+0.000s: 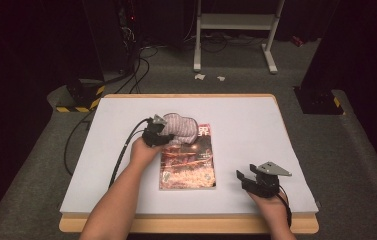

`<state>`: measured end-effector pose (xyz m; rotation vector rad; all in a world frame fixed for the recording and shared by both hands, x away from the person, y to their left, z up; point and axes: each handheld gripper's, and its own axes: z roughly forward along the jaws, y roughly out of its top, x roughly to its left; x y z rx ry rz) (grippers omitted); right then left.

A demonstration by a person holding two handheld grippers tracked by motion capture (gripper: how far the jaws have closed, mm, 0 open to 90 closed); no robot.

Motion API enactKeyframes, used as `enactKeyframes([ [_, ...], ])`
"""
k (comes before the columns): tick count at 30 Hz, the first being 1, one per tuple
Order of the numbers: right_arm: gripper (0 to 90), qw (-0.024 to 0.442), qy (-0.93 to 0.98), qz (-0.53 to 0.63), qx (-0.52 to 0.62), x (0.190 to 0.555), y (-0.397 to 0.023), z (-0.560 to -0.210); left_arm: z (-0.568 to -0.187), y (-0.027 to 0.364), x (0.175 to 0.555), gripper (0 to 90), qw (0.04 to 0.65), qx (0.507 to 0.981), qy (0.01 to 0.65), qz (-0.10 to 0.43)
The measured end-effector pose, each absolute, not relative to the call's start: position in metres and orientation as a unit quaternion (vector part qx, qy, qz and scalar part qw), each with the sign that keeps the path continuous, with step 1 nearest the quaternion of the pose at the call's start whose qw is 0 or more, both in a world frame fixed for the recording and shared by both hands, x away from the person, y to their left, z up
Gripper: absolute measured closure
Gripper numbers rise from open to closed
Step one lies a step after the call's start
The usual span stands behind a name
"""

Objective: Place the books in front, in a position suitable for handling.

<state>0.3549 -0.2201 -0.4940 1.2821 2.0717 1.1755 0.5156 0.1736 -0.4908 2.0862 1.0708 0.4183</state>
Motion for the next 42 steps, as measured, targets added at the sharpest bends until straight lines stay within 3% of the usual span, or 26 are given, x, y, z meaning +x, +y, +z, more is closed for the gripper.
enactKeyframes([
  [11, 39.3, 0.217, 0.75, 0.421, 0.463, 0.355, -0.219, -0.495, -0.493, 0.21, 0.51, 67.8, 0.362, 0.799, 0.45, 0.169],
  [42, 40.8, 0.216, 0.755, 0.417, 0.459, 0.355, -0.214, -0.496, -0.475, 0.229, 0.468, 67.8, 0.39, 0.775, 0.453, 0.204],
])
